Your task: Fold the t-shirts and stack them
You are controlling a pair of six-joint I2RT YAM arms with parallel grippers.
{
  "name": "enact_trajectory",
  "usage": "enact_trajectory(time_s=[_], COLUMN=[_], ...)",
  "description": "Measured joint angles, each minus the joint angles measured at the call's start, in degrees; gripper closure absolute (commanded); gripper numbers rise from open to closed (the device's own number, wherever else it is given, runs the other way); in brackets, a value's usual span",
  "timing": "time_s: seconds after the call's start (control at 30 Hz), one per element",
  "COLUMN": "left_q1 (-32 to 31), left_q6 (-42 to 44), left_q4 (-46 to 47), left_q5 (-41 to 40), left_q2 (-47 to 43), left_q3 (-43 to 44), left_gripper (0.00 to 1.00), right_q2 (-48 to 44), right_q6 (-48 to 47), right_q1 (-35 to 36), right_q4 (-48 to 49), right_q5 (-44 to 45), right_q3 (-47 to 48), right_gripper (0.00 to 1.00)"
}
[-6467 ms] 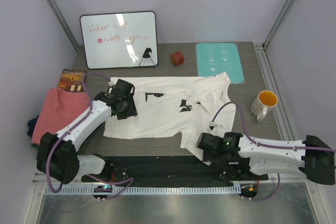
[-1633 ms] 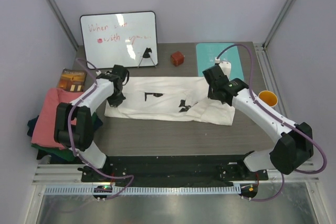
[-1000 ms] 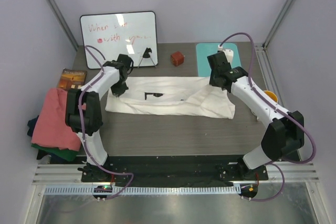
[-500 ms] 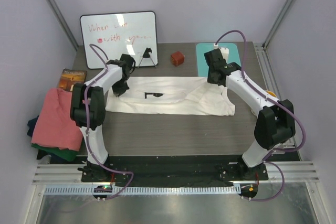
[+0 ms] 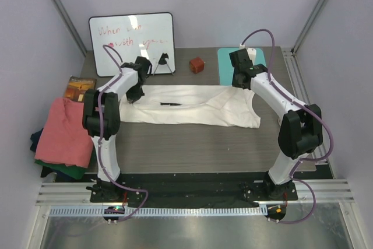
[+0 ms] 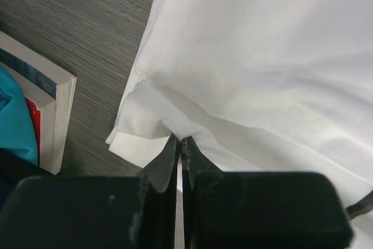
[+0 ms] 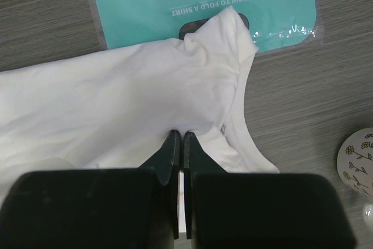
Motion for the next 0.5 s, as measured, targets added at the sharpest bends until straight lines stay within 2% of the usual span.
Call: enact_trajectory(time_s=[0.03,0.2,0.27,0.37,0.47,0.5], left_q1=[0.0,0.0,0.0,0.0,0.0,0.0], left_q6=[0.2,0.5,0.6,0.7,0.7,0.8], left_q4=[0.0,0.0,0.0,0.0,-0.1,-0.2], left_q5=[0.0,0.0,-0.1,-0.2,-0.2,-0.2], left_q2=[0.5,2.8,3.1,3.1,3.5,3.7], left_q3=[0.0,0.0,0.0,0.1,1.4,2.1], left_gripper=[0.91,0.86,0.87,0.95,0.95,0.85], right_q2=[0.4,1.8,1.8,1.9,2.4,2.9], right_q6=[0.0,0.0,0.0,0.0,0.0,0.0], right_q1=[-0.1,-0.3,-0.4,-0.8,-1.3,-1.4], right_q4=[0.0,0.4,1.0,1.6,1.8,1.8], right_q5=[-0.1,-0.5,-0.5,-0.6,-0.9,-1.0], right_q3=[0.1,0.1,0.1,0.1,0.4,0.7], right_gripper=[0.99,0.99,0.99,0.99,0.99,0.99])
